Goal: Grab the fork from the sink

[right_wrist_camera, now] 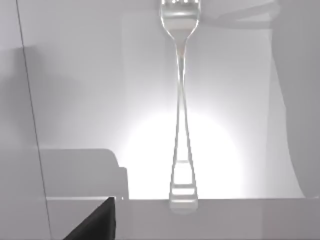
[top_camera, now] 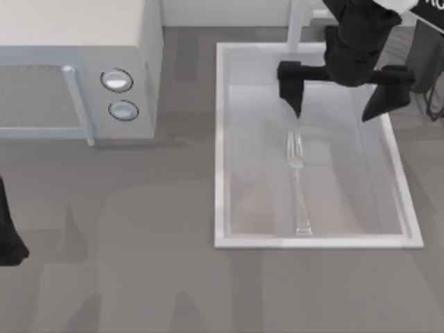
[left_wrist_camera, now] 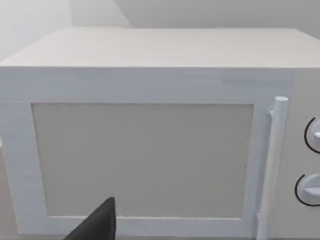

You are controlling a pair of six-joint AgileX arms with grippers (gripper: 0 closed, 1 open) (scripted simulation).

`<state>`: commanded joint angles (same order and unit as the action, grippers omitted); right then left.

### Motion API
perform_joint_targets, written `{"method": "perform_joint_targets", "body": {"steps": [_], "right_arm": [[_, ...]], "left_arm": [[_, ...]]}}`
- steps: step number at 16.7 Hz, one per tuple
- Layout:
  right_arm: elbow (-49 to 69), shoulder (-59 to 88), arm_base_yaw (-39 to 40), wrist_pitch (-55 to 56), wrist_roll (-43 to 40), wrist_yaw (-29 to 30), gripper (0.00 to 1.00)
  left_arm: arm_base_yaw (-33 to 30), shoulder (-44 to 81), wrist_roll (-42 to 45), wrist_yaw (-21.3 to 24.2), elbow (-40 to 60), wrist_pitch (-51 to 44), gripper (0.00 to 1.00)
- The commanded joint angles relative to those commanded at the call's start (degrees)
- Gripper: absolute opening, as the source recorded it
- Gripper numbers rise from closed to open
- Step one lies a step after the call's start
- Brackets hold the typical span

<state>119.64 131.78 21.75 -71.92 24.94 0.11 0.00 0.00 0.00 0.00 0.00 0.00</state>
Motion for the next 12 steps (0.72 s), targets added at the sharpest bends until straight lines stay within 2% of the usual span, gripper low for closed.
{"method": "perform_joint_targets", "body": {"steps": [5, 12], "right_arm": [[11.27, 11.95, 1.94, -5.00, 0.17, 0.25, 1.00], [11.61, 12.65, 1.73, -4.99, 0.16, 0.24, 1.00]], "left_arm": [[0.00, 0.00, 0.00, 0.00, 0.00, 0.00, 1.00], [0.00, 0.00, 0.00, 0.00, 0.00, 0.00, 1.00]]}}
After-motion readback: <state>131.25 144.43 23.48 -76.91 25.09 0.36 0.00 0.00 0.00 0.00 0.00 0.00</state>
